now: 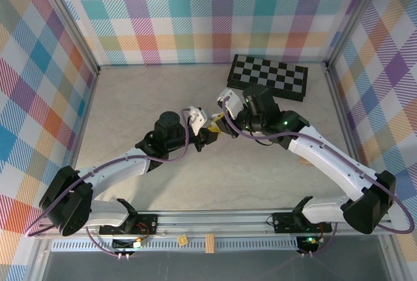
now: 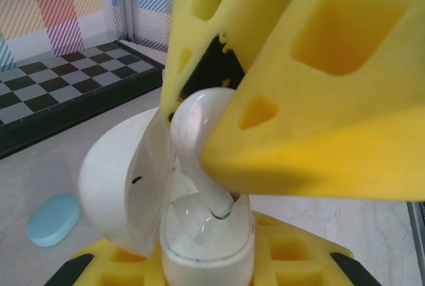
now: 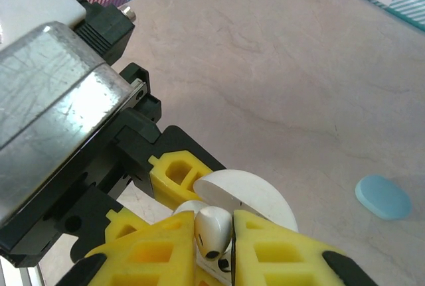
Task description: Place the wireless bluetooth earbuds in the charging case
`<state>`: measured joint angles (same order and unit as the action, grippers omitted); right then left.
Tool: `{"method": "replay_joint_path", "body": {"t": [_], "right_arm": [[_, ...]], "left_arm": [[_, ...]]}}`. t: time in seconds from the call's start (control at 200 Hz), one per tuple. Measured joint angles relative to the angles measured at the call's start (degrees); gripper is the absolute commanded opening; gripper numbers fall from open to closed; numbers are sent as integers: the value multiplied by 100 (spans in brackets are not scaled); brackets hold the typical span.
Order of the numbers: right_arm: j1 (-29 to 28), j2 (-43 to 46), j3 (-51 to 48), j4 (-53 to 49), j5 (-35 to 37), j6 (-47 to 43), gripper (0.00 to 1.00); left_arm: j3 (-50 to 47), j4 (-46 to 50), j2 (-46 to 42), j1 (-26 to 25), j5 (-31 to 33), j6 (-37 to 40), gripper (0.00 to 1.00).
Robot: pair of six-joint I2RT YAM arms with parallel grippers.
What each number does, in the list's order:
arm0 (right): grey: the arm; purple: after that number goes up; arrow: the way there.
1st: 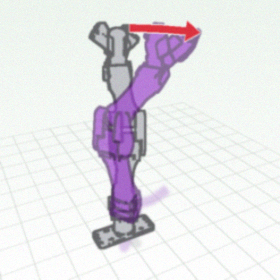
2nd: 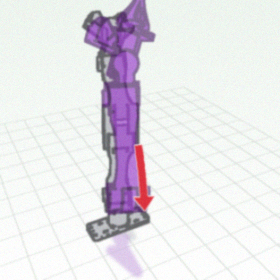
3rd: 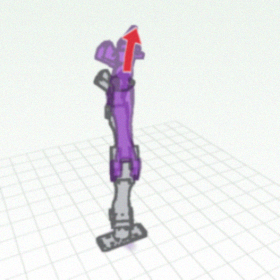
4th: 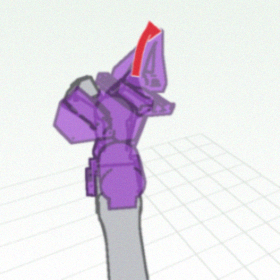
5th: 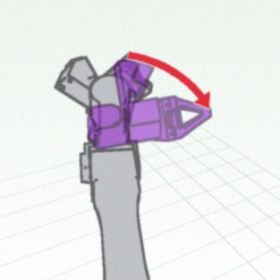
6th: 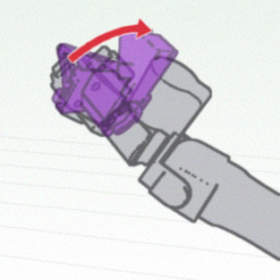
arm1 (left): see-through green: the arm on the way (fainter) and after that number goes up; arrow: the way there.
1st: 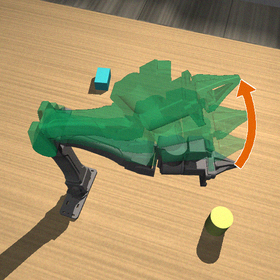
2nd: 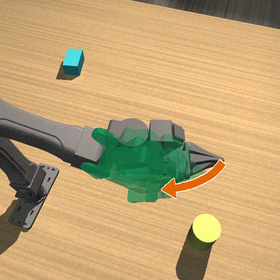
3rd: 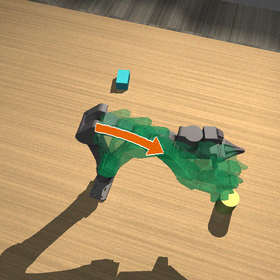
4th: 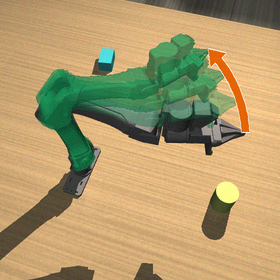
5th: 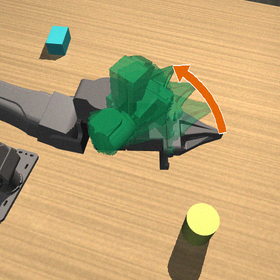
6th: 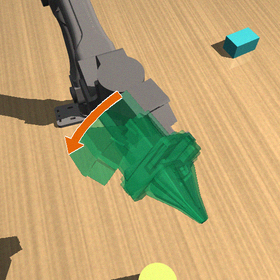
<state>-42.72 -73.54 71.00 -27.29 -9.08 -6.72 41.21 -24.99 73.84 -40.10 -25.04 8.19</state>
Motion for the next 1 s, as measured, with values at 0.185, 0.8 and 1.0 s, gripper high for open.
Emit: {"method": "replay_joint_path", "body": {"t": [0.185,0.8,1.0], "right_arm": [[0,-9,4,-57,-46,-52,19],[-7,188,-22,-94,-44,293,45],[4,505,-26,-87,116,511,55]], "left_arm": [[0,-15,4,-2,0,-2,12],[0,-234,-24,0,0,-142,12],[0,-389,-94,-2,2,-155,12]]}}
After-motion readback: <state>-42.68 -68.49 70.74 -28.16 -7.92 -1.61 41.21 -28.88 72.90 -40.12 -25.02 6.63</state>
